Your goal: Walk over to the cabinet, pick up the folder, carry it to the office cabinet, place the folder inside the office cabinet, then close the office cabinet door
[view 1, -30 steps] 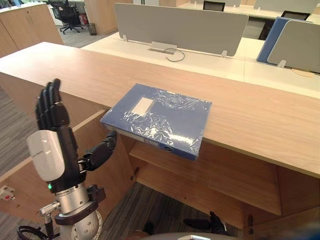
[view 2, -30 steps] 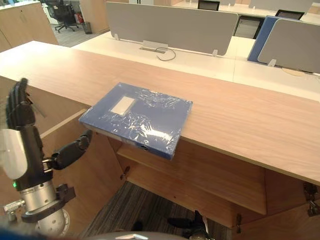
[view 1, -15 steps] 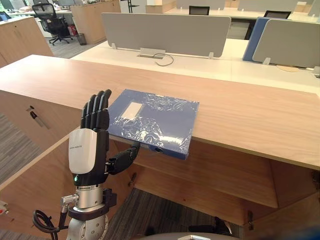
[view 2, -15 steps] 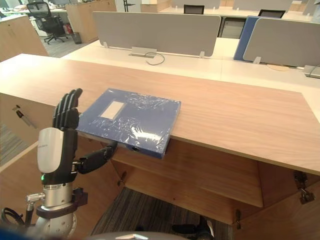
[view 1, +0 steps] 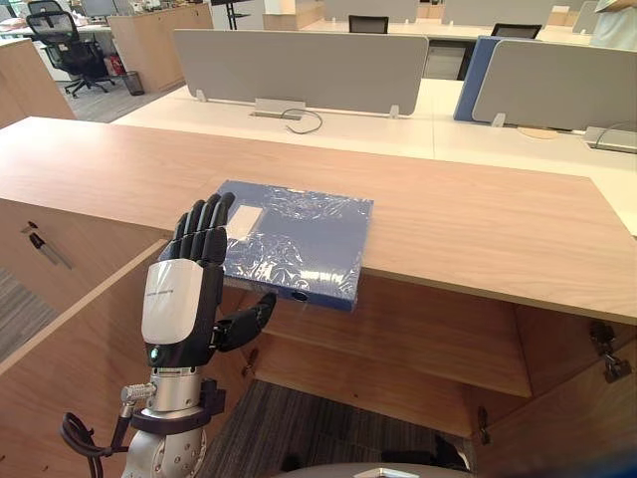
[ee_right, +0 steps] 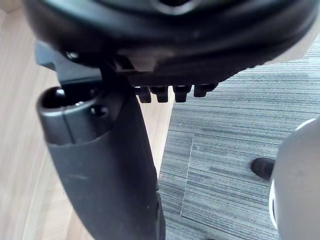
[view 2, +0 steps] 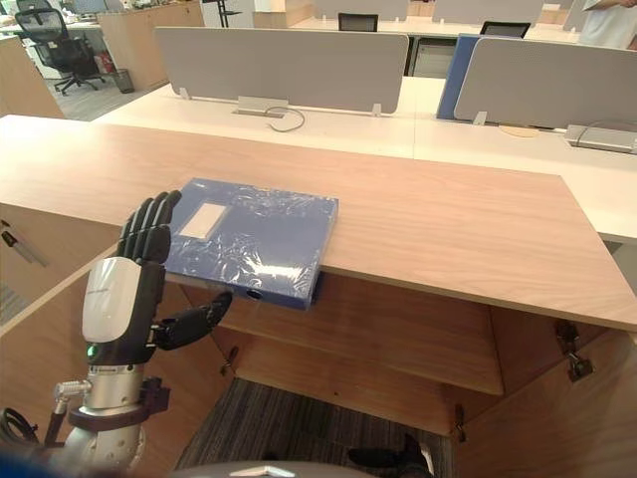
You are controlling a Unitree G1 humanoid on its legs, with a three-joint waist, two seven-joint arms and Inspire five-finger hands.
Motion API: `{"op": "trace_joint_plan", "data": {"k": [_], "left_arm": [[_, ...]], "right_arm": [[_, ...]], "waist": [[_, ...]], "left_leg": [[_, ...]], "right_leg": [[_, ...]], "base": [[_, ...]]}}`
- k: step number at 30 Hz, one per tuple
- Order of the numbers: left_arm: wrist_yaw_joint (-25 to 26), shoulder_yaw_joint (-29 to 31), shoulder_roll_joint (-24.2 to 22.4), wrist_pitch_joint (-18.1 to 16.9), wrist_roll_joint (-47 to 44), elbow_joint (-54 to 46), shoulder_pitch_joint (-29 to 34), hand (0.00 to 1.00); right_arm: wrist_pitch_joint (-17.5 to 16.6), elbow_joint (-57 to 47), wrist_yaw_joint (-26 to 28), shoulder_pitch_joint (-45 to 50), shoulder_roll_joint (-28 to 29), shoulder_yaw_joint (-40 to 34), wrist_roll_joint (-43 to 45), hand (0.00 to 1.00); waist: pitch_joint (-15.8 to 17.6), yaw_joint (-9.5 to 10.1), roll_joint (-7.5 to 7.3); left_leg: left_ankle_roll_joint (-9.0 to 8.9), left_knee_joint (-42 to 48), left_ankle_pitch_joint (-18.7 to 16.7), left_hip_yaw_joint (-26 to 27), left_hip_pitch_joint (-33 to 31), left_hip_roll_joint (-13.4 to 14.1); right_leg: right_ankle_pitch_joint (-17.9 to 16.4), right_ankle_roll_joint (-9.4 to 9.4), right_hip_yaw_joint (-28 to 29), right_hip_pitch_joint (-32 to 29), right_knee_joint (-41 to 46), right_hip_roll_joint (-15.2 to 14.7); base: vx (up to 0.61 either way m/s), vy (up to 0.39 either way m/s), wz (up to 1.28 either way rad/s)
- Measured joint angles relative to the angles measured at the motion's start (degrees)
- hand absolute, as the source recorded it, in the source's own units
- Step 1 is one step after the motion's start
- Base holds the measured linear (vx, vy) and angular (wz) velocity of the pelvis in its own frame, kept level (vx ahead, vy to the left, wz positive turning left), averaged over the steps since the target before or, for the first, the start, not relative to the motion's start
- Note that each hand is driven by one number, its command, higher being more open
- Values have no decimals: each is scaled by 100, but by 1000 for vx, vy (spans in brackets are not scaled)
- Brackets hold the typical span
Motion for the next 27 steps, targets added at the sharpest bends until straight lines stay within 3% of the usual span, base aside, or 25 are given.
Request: {"op": "trace_joint_plan", "data": {"k": [14, 27], "left_arm": [[-164, 311, 637, -8, 228, 448, -217, 100], [-266, 307, 727, 0, 430, 1060, -357, 100]], "right_arm": [[-3, -8, 140, 25, -68, 5, -9, 100], [-8, -28, 166, 114, -169, -31, -7, 100]], "waist": [[-49, -41, 76], [-97, -119, 189]], "left_leg": [[-35, -1, -24, 189, 16, 83], [-76, -31, -53, 383, 105, 179]], "right_leg": [[39, -42, 201, -82, -2, 49], [69, -89, 408, -105, -5, 117]], "base": [[-26, -1, -7], [-27, -8, -9]]}}
